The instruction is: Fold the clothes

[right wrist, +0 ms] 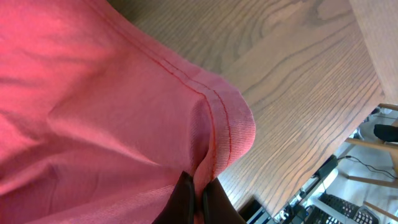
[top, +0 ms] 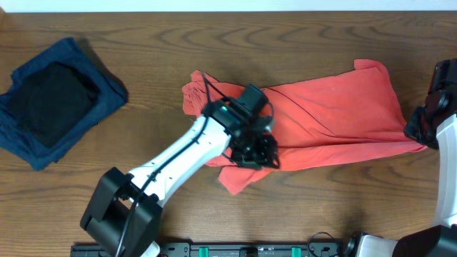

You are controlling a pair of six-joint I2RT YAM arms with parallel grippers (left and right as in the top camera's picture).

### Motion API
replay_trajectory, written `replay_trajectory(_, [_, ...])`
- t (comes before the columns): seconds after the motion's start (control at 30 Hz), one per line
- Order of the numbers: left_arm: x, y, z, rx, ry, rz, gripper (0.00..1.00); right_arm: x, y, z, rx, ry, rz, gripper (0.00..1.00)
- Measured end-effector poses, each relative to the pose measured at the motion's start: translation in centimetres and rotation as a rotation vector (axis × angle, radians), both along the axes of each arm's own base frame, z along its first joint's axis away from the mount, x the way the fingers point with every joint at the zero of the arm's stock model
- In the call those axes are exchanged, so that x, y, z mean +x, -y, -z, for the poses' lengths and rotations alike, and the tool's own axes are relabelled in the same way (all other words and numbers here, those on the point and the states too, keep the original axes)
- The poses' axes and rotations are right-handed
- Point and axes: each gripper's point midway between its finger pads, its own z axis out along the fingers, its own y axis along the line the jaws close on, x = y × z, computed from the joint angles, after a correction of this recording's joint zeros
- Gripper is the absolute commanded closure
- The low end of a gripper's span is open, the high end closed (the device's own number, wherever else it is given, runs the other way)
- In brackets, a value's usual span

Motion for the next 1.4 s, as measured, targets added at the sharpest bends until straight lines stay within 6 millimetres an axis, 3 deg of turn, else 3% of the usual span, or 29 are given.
replay_trajectory(0.1, [-1.1,0.4,-0.4,-0.026,-0.032,0.032,0.34,0.0,0.0,0.0,0.000,0.000,0.000,0.99])
replay_trajectory(0.17, [-1.6,-0.6,-0.2,0.009,-0.074,0.021,0.34,0.0,0.0,0.0,0.000,0.000,0.000,0.98])
replay_trajectory(0.4, [-2.6,-7.5,1.7,0.315,-0.145,-0.023,0.35,0.2,0.0,0.0,0.000,0.010,-0.001,0.98])
replay_trajectory(0.5, [-1.9,-9.3,2.5,0.413,-0.093,-0.023,0.35,0.3,0.0,0.0,0.000,0.013,-0.001,0.98])
replay_trajectory(0.73, [1.9,-10.5,5.0,0.505,0.106,-0.085,0.39,0.4,0.0,0.0,0.000,0.020,-0.002,0.98])
replay_trajectory(1.0, [3.1,-10.9,9.9,0.494,0.193,-0.181,0.37,0.5,0.0,0.0,0.005,0.021,-0.003,0.97])
replay_trajectory(1.03, [3.4,-10.8,10.2,0.488,0.212,-0.187,0.40,0.5,-0.1,0.0,0.006,0.021,-0.003,0.97])
replay_trajectory(1.07, [3.9,-10.7,10.2,0.485,0.232,-0.194,0.51,0.5,-0.1,0.0,0.006,0.021,-0.003,0.97])
replay_trajectory(1.1, [4.4,-10.8,10.2,0.487,0.254,-0.204,0.72,0.5,-0.1,0.0,0.006,0.021,-0.003,0.97])
replay_trajectory(1.13, [4.8,-10.9,10.2,0.496,0.274,-0.212,0.81,0.5,-0.1,0.0,0.006,0.021,-0.003,0.97])
replay_trajectory(1.2, [5.5,-11.8,10.3,0.530,0.302,-0.223,0.92,0.5,-0.1,0.0,0.007,0.021,-0.003,0.97])
replay_trajectory(1.3, [6.1,-14.7,10.4,0.624,0.305,-0.247,0.94,0.5,-0.1,0.0,0.009,0.021,-0.004,0.98])
replay_trajectory(1.4, [5.9,-19.2,10.0,0.759,0.253,-0.283,0.94,0.5,-0.2,0.1,0.013,0.022,-0.005,0.97])
